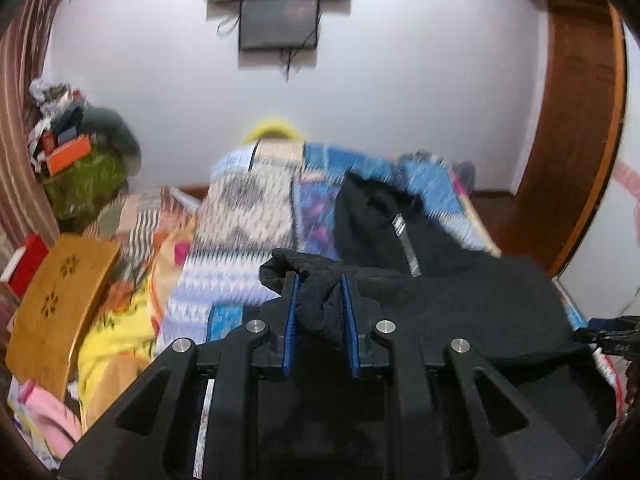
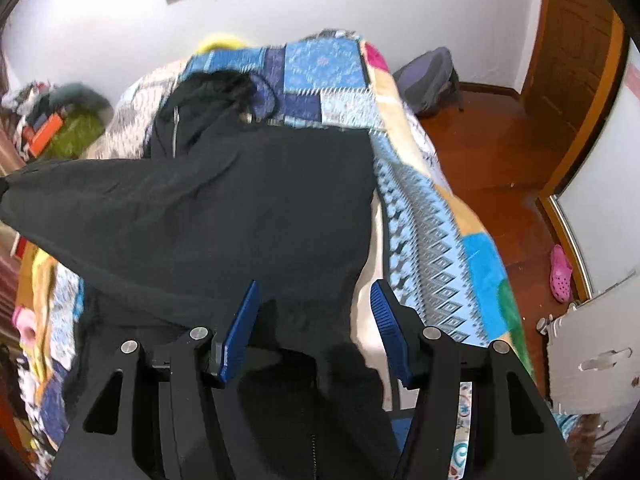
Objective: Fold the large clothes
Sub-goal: 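Grasp the hoodie's hem with the left gripper and lift it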
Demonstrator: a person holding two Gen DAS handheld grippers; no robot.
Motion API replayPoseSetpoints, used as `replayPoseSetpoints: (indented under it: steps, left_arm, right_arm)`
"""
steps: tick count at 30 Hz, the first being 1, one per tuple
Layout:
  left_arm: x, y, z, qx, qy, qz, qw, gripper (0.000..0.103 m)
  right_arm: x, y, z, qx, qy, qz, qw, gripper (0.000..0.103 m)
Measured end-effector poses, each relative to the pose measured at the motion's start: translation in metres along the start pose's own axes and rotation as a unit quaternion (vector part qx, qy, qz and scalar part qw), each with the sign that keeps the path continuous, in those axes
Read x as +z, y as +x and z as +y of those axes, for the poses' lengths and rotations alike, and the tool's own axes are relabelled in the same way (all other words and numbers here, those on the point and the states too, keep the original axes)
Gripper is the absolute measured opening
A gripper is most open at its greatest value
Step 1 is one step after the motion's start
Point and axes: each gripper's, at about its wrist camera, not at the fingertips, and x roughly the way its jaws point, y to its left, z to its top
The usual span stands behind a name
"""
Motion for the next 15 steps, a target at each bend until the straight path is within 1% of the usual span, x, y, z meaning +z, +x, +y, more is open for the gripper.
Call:
replayPoseSetpoints:
  steps: [1,3,5,7,10,15]
  left_arm:
    - [-0.008,0.004,0.001,0.002,-0.003,0.010,0.9999,0.020]
    - [-0.025,0.025,0.010,0.000,-0.011,0.043,0.9990,0.020]
    - [-0.041,0.043,0.019,-0.003,-0.019,0.077,0.9968,0.020]
    - [-0.055,0.056,0.023,-0.007,-0.021,0.103,0.9944,0.020]
    - [-0.076,0.069,0.022,-0.005,-0.013,0.129,0.9916,0.020]
    - [-0.105,0.080,0.014,0.006,0.013,0.156,0.9877,0.021]
  right_arm:
    - [-0.003,0.004,0.001,0.002,0.000,0.007,1.000,0.054]
    - [-0.007,0.010,0.000,0.007,0.006,0.017,1.000,0.054]
    - [-0.011,0.013,0.000,0.012,0.012,0.024,1.000,0.054]
    - [-0.014,0.014,0.000,0.014,0.016,0.025,0.999,0.055]
    - [-0.014,0.014,0.000,0.008,0.017,0.023,1.000,0.061]
    - [-0.013,0.014,0.001,0.006,0.016,0.024,1.000,0.061]
